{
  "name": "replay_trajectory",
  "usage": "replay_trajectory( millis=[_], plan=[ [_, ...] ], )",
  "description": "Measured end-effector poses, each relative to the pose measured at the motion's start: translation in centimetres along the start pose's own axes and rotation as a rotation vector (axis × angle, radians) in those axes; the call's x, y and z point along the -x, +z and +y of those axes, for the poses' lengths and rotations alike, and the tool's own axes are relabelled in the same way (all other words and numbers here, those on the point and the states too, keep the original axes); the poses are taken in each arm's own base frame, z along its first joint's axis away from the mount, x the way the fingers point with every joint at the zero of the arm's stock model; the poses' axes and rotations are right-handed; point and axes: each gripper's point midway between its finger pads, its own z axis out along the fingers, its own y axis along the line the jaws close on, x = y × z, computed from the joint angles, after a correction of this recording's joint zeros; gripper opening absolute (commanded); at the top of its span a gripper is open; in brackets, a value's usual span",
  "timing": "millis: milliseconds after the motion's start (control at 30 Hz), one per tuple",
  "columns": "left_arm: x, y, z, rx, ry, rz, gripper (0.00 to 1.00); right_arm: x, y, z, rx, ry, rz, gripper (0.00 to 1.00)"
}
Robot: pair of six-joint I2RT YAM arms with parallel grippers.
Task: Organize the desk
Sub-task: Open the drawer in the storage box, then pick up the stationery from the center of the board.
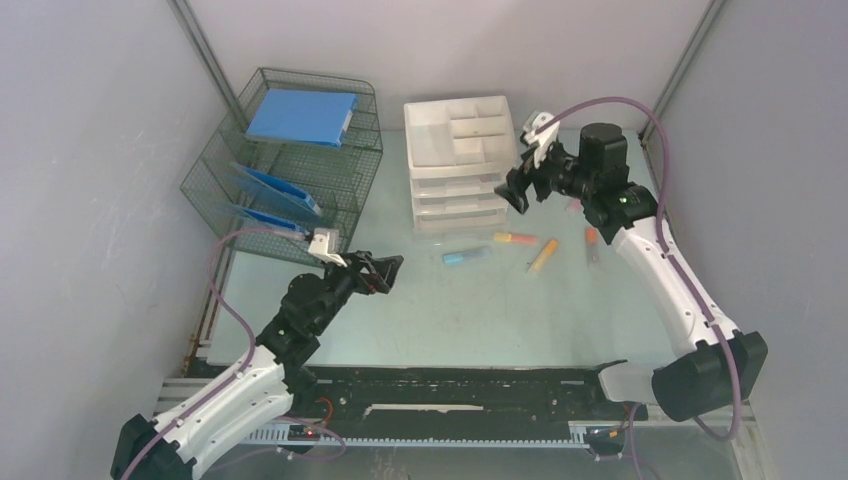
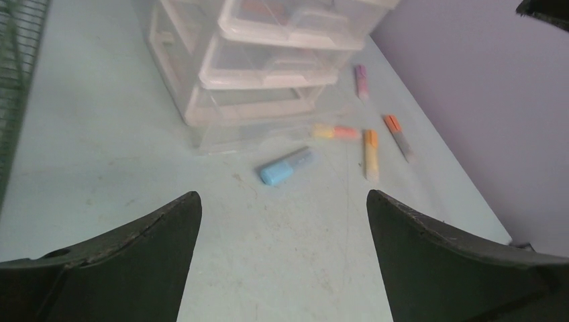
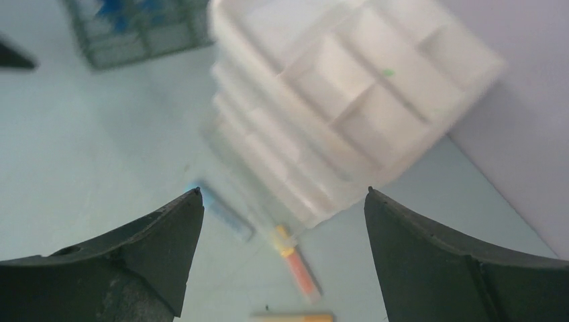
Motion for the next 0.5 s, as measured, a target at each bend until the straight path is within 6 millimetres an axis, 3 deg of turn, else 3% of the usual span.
replay_trajectory(
  millis=[133,167,267,500],
  plan=[
    [-1.7,-0.2,-0.8,-0.066,-0.005,0.060,1.00,-3.2,-1.0,3.9,0.234,-0.167,0.093,0.69],
    [-2.0,-0.3,-1.0,-0.079,-0.009,0.070,1.00,-4.5,-0.9,5.0,0.294,-0.199,0.125,0.60],
    [-3.2,-0.4,-1.1,-0.101,-0.019,0.105,0.99,-7.7,0.5,6.5,0.395,-0.268,0.206,0.46],
    [-4.4,-0.8,-0.9,-0.115,-0.031,0.133,1.00,-14.6,6.0,6.5,0.429,-0.432,0.389,0.36]
  ],
)
